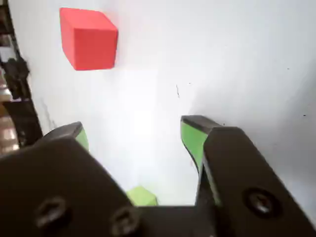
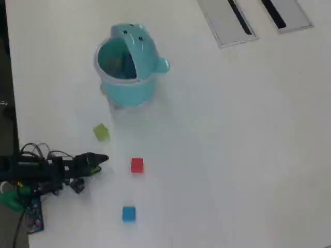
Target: Grasp RGB lego blocks and put them in the bin one by one.
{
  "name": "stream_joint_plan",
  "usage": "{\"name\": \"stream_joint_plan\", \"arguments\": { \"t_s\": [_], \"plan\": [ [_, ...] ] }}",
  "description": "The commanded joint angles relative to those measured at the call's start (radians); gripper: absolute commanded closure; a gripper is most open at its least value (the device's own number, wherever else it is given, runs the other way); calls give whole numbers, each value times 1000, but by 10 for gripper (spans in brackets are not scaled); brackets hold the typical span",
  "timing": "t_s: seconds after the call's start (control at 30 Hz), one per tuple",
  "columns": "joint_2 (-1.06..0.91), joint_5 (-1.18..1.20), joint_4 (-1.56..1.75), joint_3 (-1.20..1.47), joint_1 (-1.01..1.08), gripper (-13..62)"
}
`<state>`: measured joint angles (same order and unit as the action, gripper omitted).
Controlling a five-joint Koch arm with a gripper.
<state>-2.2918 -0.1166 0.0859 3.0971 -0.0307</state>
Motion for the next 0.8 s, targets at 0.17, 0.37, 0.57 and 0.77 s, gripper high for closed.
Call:
{"name": "stream_joint_plan", "arguments": {
  "t_s": [0.17, 0.37, 0.57, 0.77],
  "plan": [
    [-58, -278, 109, 60, 29, 147],
    [-58, -307, 207, 58, 29, 148],
    [-58, -359, 345, 55, 23, 148],
    [-58, -360, 543, 52, 15, 149]
  ]
}}
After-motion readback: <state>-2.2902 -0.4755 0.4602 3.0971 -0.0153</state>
